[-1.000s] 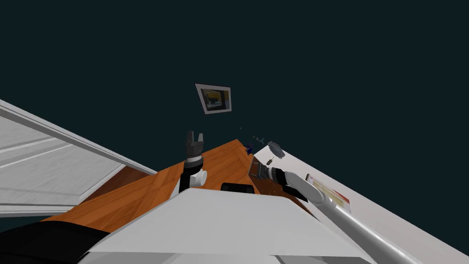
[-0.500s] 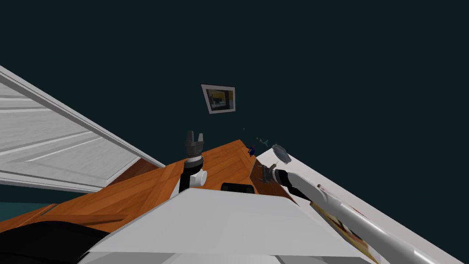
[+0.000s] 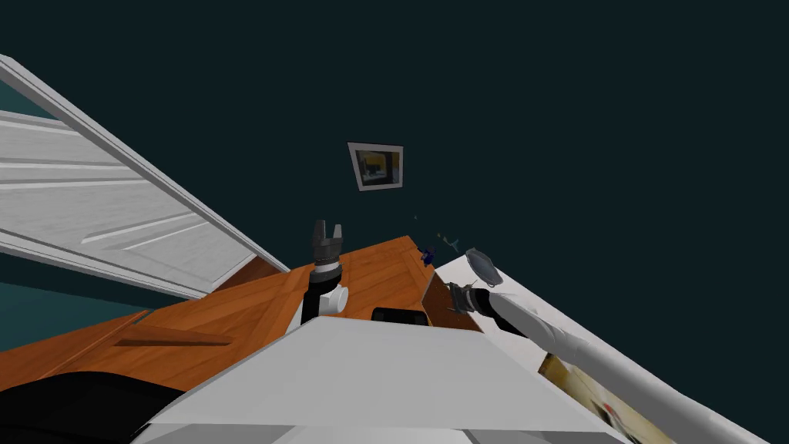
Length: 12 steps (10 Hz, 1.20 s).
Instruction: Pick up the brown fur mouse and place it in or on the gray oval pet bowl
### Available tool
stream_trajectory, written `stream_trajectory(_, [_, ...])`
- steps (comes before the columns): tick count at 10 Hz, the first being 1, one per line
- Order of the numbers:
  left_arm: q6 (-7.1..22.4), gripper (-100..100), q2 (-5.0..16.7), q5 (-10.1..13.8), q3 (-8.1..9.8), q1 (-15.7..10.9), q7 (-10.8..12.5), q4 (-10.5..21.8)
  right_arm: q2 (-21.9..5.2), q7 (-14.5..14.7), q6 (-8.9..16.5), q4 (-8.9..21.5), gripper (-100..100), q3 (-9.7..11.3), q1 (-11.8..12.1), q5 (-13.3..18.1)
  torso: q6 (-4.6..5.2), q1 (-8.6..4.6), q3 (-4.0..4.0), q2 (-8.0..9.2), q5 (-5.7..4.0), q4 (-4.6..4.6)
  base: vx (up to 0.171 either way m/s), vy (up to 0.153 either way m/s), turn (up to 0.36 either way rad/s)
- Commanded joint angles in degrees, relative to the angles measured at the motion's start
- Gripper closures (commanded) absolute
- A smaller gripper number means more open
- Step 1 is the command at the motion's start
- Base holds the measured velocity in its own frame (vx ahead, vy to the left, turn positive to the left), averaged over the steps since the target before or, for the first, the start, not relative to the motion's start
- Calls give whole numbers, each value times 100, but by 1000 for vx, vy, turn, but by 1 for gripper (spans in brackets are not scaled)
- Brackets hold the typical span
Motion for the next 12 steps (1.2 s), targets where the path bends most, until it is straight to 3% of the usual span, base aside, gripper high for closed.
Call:
stream_trajectory(1, [0, 0, 0, 0, 0, 0, 0, 0, -137, 101, -14, 72, -100, 16, 43, 192, 0, 0, 0, 0, 0, 0, 41, -53, 96])
stream_trajectory(2, [0, 0, 0, 0, 1, 1, 0, 0, -293, 145, -56, 191, -100, 86, 21, 419, 6, 2, 1, 2, 0, 0, 47, -44, 135])
stream_trajectory(7, [0, 0, 0, 0, 0, 0, 0, 0, -582, 229, -133, 401, -100, 213, -15, 905, 4, 9, 4, 8, 2, 2, 26, -35, 96])
stream_trajectory(12, [0, 0, 0, 0, 1, 1, 0, 0, -1106, 392, -279, 768, -100, 453, -50, 1701, 5, 4, 0, 0, 0, 0, 39, -49, 141])
